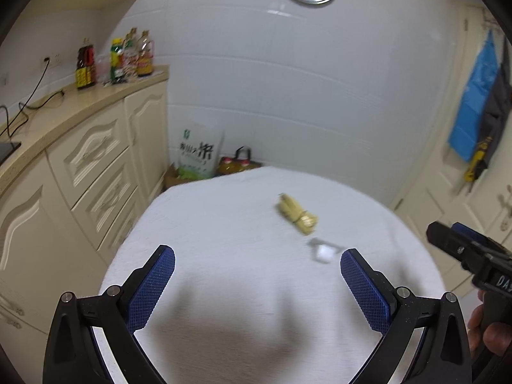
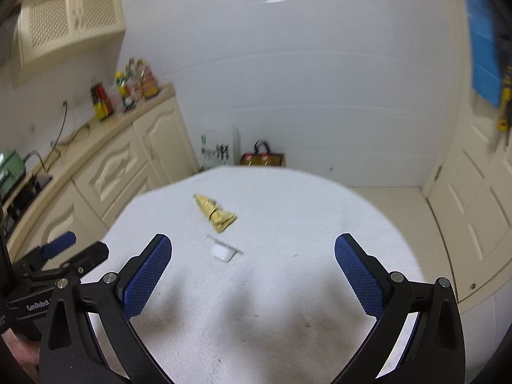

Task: Collect trash
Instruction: 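Swing both open tools back from the blue bin over the table, then grasp the white plastic cup with the right tool while the left tool grasps the yellow wrapper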

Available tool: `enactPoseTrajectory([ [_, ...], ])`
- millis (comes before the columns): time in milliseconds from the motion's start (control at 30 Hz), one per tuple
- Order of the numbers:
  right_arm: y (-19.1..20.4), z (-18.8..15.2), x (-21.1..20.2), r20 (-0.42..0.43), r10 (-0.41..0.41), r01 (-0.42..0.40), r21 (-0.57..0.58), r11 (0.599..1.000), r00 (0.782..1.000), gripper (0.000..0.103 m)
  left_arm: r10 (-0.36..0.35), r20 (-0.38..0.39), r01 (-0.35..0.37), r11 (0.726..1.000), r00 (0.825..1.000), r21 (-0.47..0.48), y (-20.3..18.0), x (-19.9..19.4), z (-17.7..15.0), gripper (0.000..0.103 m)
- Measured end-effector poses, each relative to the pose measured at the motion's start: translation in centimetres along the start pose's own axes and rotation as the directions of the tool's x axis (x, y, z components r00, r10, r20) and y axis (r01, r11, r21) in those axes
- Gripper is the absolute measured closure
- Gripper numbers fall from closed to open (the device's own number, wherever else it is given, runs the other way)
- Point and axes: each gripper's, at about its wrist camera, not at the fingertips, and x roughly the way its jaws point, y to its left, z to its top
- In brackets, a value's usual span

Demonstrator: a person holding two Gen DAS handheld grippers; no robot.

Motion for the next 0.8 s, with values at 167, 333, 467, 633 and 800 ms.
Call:
enactPoseTrajectory([
  [167, 1.7, -0.9, 6.2, -0.114, 0.006, -0.013, -0.059, 0.998, 0.993, 0.000, 0.033, -0.052, -0.034, 0.999, 0.998, -0.022, -0.5, 4.0, 1.4, 0.001],
  [333, 2.6, -1.6, 11.2, -0.195, 0.021, -0.039, -0.087, 0.995, 0.981, 0.008, 0.044, -0.093, -0.047, 0.998, 0.995, -0.030, -0.2, 8.1, 2.8, 0.001],
  [467, 2.3, -2.1, 13.6, -0.235, 0.007, -0.032, -0.102, 0.994, 0.972, 0.022, 0.043, -0.120, -0.047, 0.998, 0.992, -0.029, -0.6, 11.1, 3.7, 0.001],
  [633, 2.2, -2.8, 14.8, -0.250, 0.002, -0.035, -0.125, 0.992, 0.968, 0.038, 0.053, -0.133, -0.059, 0.997, 0.990, -0.043, -1.4, 13.9, 4.5, 0.001],
  [800, 2.8, -3.0, 14.7, -0.235, 0.008, -0.053, -0.185, 0.981, 0.972, 0.059, 0.050, -0.143, -0.056, 0.998, 0.989, -0.036, -1.8, 15.7, 5.0, 0.001],
])
